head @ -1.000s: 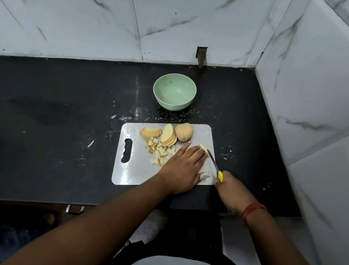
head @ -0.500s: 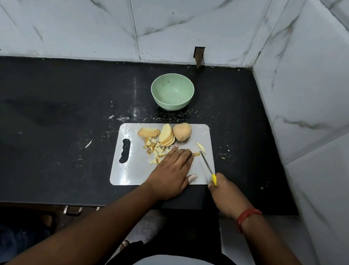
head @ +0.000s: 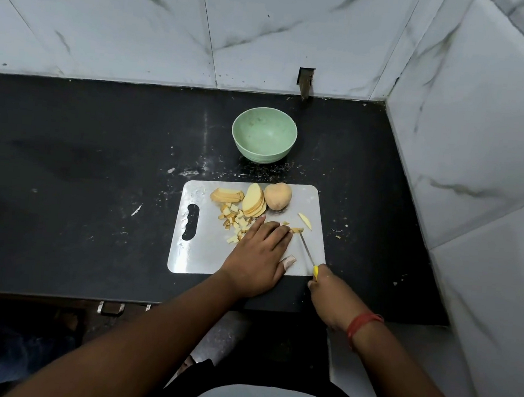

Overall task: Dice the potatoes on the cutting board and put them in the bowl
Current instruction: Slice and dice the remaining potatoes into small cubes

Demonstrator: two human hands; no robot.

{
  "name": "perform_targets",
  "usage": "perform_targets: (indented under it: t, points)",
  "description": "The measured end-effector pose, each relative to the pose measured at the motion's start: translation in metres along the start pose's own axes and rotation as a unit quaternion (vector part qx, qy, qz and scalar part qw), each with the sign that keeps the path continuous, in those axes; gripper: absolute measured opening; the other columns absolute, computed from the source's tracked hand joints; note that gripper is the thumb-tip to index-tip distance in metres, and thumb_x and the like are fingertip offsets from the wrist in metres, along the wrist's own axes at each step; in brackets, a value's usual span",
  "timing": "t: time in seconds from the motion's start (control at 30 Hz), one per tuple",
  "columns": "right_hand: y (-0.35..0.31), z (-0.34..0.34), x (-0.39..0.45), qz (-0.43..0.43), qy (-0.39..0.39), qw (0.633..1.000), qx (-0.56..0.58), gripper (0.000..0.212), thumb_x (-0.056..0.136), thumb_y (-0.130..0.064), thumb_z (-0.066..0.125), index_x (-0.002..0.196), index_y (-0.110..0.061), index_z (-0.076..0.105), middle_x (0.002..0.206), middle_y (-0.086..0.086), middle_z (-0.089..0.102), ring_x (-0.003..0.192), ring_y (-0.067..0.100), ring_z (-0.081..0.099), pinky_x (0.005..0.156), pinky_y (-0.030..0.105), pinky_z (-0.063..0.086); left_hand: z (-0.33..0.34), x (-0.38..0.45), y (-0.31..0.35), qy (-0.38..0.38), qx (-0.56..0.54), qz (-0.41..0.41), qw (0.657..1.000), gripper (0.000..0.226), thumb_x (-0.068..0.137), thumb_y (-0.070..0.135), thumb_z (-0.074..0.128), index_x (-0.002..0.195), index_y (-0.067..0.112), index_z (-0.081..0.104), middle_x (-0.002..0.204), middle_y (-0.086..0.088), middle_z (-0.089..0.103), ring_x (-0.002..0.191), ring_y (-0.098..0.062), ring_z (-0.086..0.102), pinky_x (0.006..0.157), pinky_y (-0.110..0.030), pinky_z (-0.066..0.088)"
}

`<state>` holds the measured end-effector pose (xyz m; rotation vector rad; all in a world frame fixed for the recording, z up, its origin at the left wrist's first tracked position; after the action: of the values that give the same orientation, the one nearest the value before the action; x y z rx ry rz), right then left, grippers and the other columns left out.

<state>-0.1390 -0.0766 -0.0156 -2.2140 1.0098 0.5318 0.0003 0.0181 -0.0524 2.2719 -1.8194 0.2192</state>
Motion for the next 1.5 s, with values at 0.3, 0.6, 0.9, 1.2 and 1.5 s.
perform_targets:
  t: [0.3,0.6,0.9,1.2,1.5]
  points:
    - [-0.010,-0.007,-0.002,0.005,0.026,0.999,0.036,0.017,0.102,-0.022,0.042,0.109,-0.007,0.044,0.100,0.016,0.061,0.084,0.028,0.059,0.069,0.029,0.040,0.002,-0.002,-0.002,-0.004,-0.012,-0.004,1.000,0.059,0.108,0.046,0.034,0.146,0.005,0.053,0.147,-0.010,0.052,0.137,-0.030,0.043,0.126,-0.052,0.019]
    - [0.001,0.005,-0.001,0.041,0.008,0.999,0.035,0.019,0.102,-0.014,0.035,0.115,-0.006,0.047,0.082,-0.001,0.050,0.066,0.009,0.046,0.059,0.018,0.037,0.002,-0.002,-0.001,0.000,-0.002,-0.012,1.000,0.058,0.107,0.047,0.037,0.145,0.006,0.054,0.147,-0.009,0.053,0.136,-0.030,0.044,0.126,-0.052,0.019]
    - [-0.008,-0.004,-0.003,0.002,0.027,0.999,0.025,0.014,0.102,-0.021,0.042,0.108,-0.009,0.043,0.097,0.015,0.060,0.082,0.027,0.059,0.068,0.029,0.041,0.001,-0.007,0.000,0.017,-0.002,-0.014,1.000,0.060,0.107,0.047,0.035,0.146,0.006,0.053,0.147,-0.009,0.053,0.139,-0.031,0.043,0.126,-0.052,0.019]
    - [-0.014,-0.004,0.006,0.021,0.020,1.000,-0.009,0.020,0.100,-0.015,0.038,0.118,-0.006,0.042,0.074,-0.001,0.039,0.062,0.013,0.041,0.054,0.028,0.032,0.003,-0.005,-0.002,0.010,-0.004,-0.022,1.000,0.059,0.107,0.047,0.035,0.145,0.006,0.056,0.144,-0.007,0.055,0.137,-0.030,0.044,0.126,-0.052,0.020]
    - [-0.009,-0.002,-0.009,-0.008,0.033,0.999,0.014,0.015,0.102,-0.022,0.042,0.109,-0.009,0.043,0.097,0.015,0.061,0.083,0.027,0.061,0.070,0.032,0.046,0.003,-0.007,-0.002,0.013,-0.003,-0.029,0.999,0.060,0.108,0.047,0.036,0.146,0.005,0.053,0.145,-0.009,0.053,0.140,-0.030,0.042,0.125,-0.052,0.021]
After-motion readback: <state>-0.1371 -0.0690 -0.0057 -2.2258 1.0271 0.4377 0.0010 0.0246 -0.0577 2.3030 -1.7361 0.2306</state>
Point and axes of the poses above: each hand's wrist, its own x-axis towards the middle knuckle, its own z-axis out of the palm, y = z × x, the point moved 4 cm from there along x, towards the middle knuckle
